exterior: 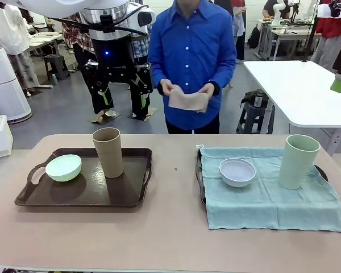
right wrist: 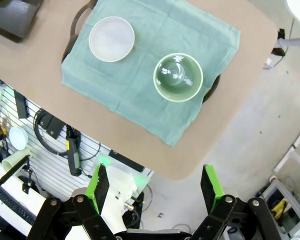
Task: Set up a tray with a mat and arrange the tableware.
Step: Pick up the Picnic Bowl and Reusable plastic cup from the Handle tray in front of the human's position and hold them in the air.
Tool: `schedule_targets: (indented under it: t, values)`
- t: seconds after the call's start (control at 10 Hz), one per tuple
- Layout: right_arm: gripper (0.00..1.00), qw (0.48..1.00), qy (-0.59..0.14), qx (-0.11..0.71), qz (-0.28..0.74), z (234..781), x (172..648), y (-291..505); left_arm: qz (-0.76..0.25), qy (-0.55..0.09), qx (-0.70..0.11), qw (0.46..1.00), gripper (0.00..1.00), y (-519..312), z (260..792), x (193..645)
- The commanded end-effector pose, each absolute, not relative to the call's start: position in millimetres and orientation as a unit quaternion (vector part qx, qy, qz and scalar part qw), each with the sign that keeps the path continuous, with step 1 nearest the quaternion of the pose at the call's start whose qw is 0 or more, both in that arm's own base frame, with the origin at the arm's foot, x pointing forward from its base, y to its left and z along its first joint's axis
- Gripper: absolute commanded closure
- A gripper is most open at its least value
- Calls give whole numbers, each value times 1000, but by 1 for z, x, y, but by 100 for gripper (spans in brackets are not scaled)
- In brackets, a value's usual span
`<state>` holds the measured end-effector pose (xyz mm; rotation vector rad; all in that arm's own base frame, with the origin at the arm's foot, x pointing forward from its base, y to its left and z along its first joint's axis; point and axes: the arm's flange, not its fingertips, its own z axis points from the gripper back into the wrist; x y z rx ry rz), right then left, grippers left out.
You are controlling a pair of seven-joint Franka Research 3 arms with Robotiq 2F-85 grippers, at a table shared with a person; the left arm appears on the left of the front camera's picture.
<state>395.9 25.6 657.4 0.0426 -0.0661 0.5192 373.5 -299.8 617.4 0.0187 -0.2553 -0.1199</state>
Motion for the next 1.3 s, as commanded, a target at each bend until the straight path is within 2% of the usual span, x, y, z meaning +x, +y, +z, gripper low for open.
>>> schedule_targets:
  t: [0.0, 0.4, 0.5, 0.6, 0.7, 0.8, 1.0, 1.2]
  values:
    - [4, 968, -33, 13, 247, 656, 397, 26, -59, -127, 7, 990, 9, -295, 617, 371]
    - [4, 966, -33, 21, 257, 657, 396, 26, -60, -127, 9, 990, 8, -300, 617, 374]
    - [4, 958, -26, 37, 283, 654, 381, 22, -97, -132, -29, 986, 8, -279, 617, 371]
    - [4, 971, 9, 40, 237, 654, 375, 7, -103, -133, -72, 983, 8, -248, 616, 368]
    - [4, 978, -26, 11, 206, 652, 374, -15, -94, -123, -65, 986, 8, -214, 610, 367]
    - [4, 984, -23, 30, 174, 648, 371, -32, -84, -113, -68, 988, 8, -185, 603, 364]
    - [4, 989, 33, 96, 111, 626, 366, -55, -31, -86, -107, 990, 8, -119, 590, 372]
    - [4, 974, 98, 199, 50, 607, 367, -87, 17, -37, -152, 987, 8, -59, 569, 373]
